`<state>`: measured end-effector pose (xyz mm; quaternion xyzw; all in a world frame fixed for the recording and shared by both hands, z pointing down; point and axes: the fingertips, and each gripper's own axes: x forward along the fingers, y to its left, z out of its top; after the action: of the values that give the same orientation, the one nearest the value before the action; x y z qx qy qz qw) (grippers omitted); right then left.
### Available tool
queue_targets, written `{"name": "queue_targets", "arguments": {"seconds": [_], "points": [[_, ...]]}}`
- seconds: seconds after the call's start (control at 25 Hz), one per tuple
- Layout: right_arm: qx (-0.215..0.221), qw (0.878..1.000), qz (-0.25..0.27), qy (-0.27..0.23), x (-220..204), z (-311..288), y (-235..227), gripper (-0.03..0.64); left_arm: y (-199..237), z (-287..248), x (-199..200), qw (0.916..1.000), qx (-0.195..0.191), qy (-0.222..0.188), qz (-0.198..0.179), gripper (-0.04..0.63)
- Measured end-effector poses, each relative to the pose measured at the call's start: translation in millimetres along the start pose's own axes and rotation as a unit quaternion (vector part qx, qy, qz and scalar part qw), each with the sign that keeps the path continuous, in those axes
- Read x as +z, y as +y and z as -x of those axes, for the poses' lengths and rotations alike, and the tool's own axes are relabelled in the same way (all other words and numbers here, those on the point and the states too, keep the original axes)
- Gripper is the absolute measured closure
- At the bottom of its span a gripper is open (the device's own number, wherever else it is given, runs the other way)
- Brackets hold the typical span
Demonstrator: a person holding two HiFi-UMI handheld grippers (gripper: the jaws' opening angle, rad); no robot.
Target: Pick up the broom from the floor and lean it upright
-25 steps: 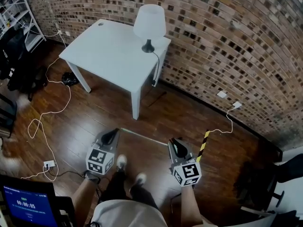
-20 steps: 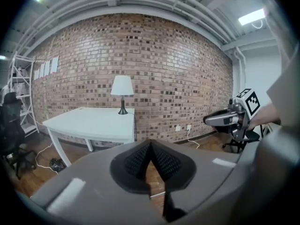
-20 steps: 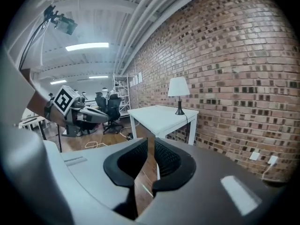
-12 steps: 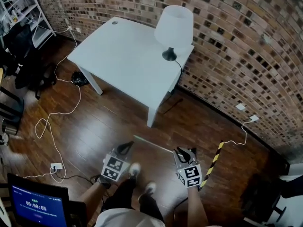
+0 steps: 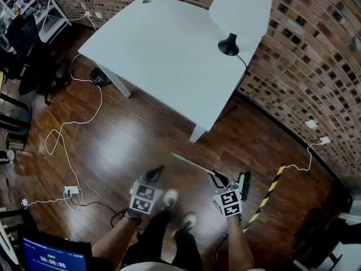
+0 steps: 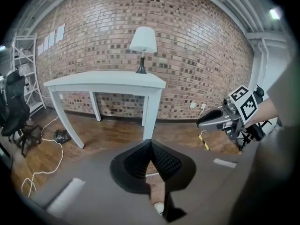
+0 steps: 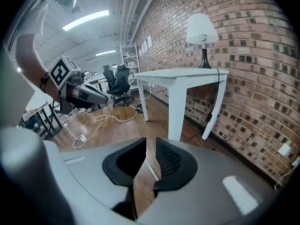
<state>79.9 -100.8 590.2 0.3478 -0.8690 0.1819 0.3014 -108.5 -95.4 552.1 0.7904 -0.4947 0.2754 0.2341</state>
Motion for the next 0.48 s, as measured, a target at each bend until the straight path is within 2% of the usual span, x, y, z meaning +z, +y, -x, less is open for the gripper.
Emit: {"name": "queue_targets", "arguments": {"seconds": [0.2, 0.48], "points": [[0.006, 1.0, -0.006, 0.005, -35, -55, 1, 0.537, 4, -55, -41, 0.9996, 0.001, 0.012, 0.027, 0.597], [0.022, 0.999, -0.002, 0.038, -111, -124, -4, 0.532, 4, -121, -98, 0.9988, -0.008, 0.036, 0.031, 0.595]]}}
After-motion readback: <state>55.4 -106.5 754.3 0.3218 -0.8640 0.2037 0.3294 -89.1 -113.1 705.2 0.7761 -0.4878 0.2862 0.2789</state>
